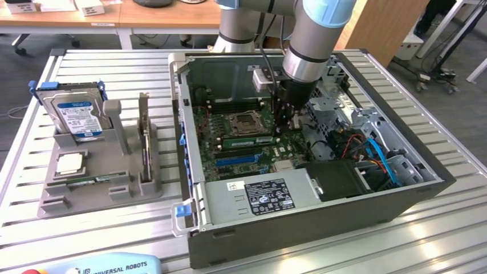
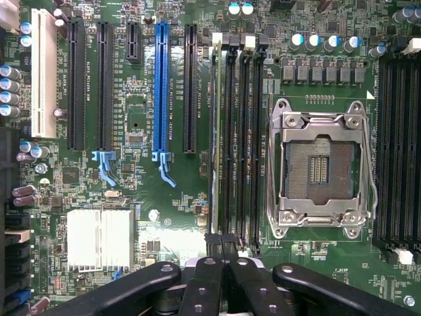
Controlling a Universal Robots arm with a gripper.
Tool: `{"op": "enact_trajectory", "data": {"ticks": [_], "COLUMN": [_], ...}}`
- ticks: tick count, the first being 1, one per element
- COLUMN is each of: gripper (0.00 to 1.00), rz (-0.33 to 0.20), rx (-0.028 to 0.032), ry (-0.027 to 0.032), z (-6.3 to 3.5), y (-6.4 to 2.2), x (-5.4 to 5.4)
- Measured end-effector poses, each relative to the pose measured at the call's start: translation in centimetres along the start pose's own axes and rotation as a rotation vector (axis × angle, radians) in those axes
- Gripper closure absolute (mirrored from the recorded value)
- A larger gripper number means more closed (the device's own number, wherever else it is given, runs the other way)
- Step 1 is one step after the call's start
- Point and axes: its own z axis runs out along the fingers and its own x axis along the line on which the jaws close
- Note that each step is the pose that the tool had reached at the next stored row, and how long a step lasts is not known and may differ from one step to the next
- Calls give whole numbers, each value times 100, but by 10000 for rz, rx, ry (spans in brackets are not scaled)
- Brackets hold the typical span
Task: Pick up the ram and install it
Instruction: 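Press down the ram until it locks into place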
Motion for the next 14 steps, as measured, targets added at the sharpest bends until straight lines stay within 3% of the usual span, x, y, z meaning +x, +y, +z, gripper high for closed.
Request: {"op": "enact_trajectory", "data": {"ticks": [14], "gripper": [90], "rz": [1], "rx": [2], "ry": [-6], "z": [-26], "y": [1], "x": [-1]}}
